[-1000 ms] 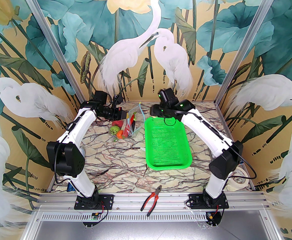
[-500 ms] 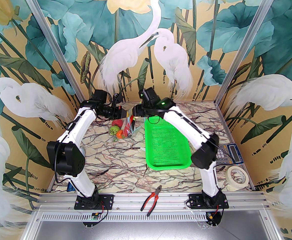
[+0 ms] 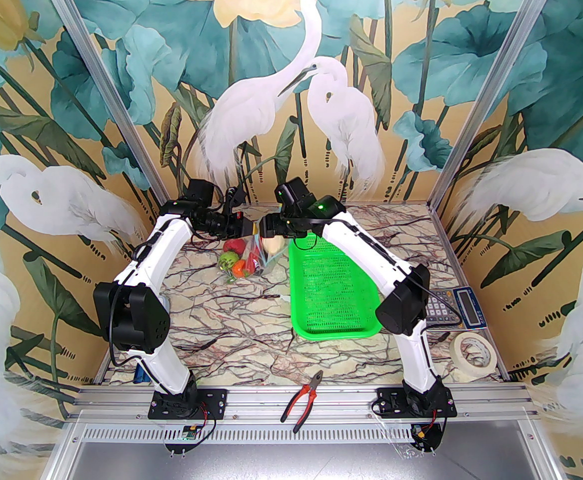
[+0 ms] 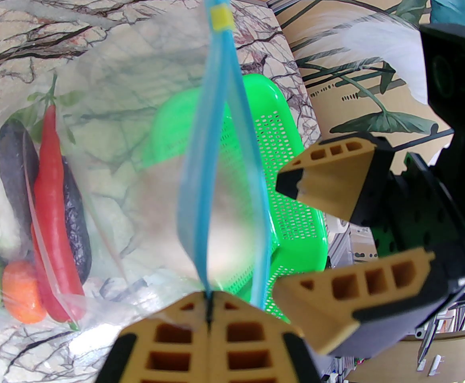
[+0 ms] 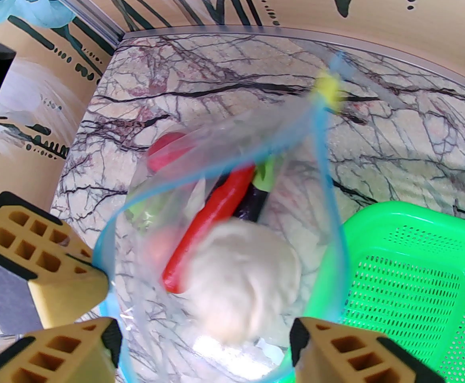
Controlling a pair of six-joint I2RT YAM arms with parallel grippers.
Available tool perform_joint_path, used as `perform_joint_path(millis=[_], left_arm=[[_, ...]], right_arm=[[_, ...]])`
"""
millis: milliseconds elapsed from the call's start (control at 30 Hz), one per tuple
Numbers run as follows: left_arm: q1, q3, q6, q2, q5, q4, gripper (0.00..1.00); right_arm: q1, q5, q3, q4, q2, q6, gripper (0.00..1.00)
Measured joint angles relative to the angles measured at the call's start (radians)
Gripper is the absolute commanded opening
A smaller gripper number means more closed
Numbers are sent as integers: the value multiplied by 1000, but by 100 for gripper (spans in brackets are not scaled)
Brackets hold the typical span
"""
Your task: Place the food in the zip-top bag and seal the zipper
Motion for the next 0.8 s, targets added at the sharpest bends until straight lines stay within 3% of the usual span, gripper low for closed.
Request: perform_joint_path(millis=[67,267,500,800], left_arm=[[0,0,0,0,0,0,3],[0,1,0,0,0,-1,3],[0,13,0,0,0,-3,3],[0,13,0,0,0,-5,3]], right_arm=[[-1,-2,-2,3,-2,0,77],[-22,30,-109,26,-71,2,55],[-64,94,-254,38,-143,3,42],[-68,66,-322,64,-140,5,37]])
